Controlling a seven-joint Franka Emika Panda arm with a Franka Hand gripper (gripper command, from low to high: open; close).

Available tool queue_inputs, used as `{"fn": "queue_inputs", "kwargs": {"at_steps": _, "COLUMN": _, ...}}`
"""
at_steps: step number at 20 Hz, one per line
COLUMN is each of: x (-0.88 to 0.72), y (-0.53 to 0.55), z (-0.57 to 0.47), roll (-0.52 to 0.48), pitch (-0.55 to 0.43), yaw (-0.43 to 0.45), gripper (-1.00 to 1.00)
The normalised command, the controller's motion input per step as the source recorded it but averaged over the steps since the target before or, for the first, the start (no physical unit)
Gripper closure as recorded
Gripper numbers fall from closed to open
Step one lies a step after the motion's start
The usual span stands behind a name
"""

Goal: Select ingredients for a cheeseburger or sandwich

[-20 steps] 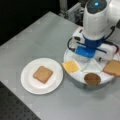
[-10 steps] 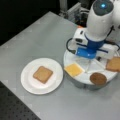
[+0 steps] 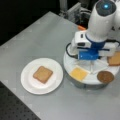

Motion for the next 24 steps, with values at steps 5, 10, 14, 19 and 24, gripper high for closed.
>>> {"fn": "queue_inputs", "kwargs": {"at_steps": 5, "x": -0.17, "y": -0.15, "z": -0.13, "roll": 0.102, "pitch": 0.057, "yaw": 0.177, "gripper": -1.00}}
{"fn": "queue_inputs", "kwargs": {"at_steps": 10, "x": -0.16, "y": -0.14, "z": -0.11, "roll": 0.096, "pitch": 0.044, "yaw": 0.144, "gripper": -1.00}}
{"fn": "queue_inputs", "kwargs": {"at_steps": 14, "x": -0.14, "y": -0.15, "z": -0.10, "roll": 0.136, "pitch": 0.071, "yaw": 0.201, "gripper": -1.00}}
{"fn": "queue_inputs", "kwargs": {"at_steps": 19, "x": -0.13, "y": -0.15, "z": -0.04, "roll": 0.146, "pitch": 0.067, "yaw": 0.080, "gripper": -1.00}}
{"fn": "queue_inputs", "kwargs": {"at_steps": 24, "x": -0.14, "y": -0.15, "z": 0.04, "roll": 0.134, "pitch": 0.070, "yaw": 0.022, "gripper": -1.00}}
